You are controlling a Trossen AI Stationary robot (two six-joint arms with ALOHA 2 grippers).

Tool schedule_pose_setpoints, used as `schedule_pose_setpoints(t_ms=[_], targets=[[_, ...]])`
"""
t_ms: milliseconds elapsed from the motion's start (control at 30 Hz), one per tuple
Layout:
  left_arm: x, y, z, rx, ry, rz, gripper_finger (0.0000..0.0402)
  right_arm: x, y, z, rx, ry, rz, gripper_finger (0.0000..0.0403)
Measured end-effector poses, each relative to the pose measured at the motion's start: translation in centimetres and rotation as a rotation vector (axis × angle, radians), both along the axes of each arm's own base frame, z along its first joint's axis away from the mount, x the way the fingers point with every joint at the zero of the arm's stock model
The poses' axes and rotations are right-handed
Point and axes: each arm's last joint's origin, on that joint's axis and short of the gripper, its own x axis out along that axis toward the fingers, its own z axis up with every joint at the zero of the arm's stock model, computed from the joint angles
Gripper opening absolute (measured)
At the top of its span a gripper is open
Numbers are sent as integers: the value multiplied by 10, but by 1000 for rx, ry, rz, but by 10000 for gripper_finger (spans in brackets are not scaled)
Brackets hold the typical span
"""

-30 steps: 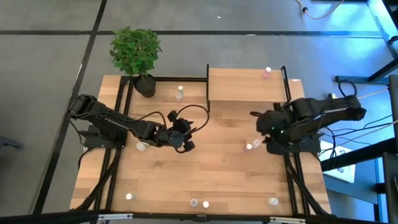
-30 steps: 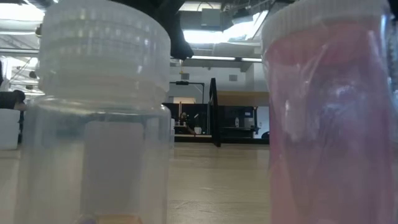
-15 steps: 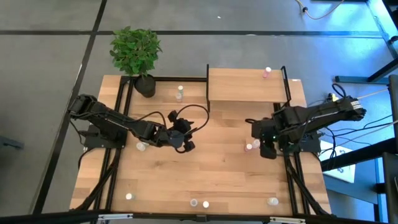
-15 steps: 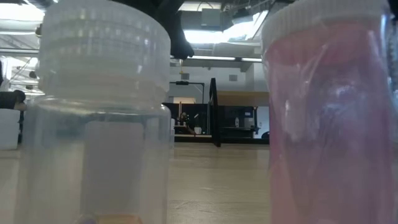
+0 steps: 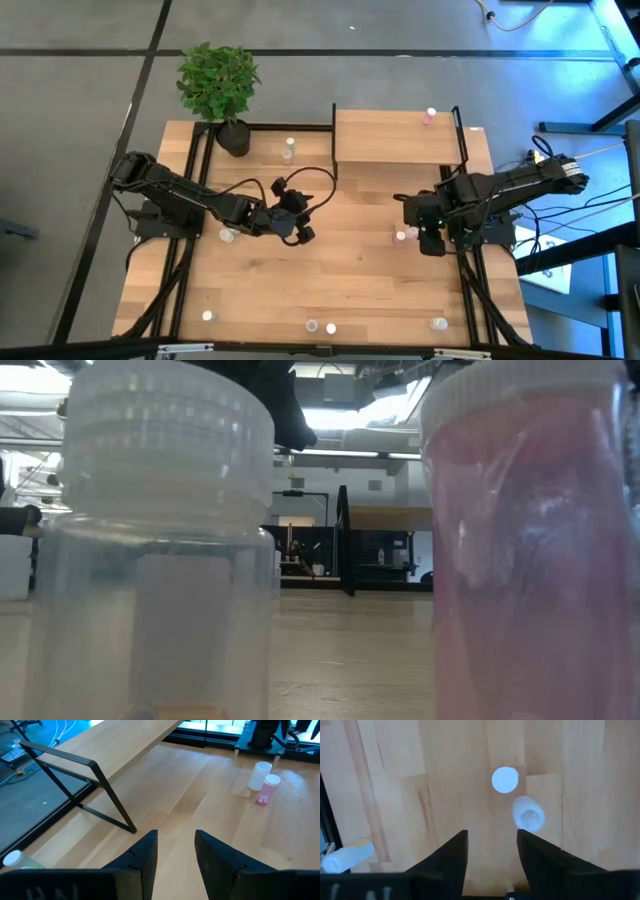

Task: Pick and place medicine bottles onto shelf by color
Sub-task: Put the top right white pill bottle on the shelf

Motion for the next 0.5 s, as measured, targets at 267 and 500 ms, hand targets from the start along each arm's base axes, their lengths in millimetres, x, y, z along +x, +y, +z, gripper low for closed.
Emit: schedule_pose_setpoints(t_ms=[267,500], targets=[[0,0,0,5,3,-3,124,2,0,0,7,-16,-26,121],[0,0,0,5,3,-3,124,2,-1,0,-40,-26,-61,153]])
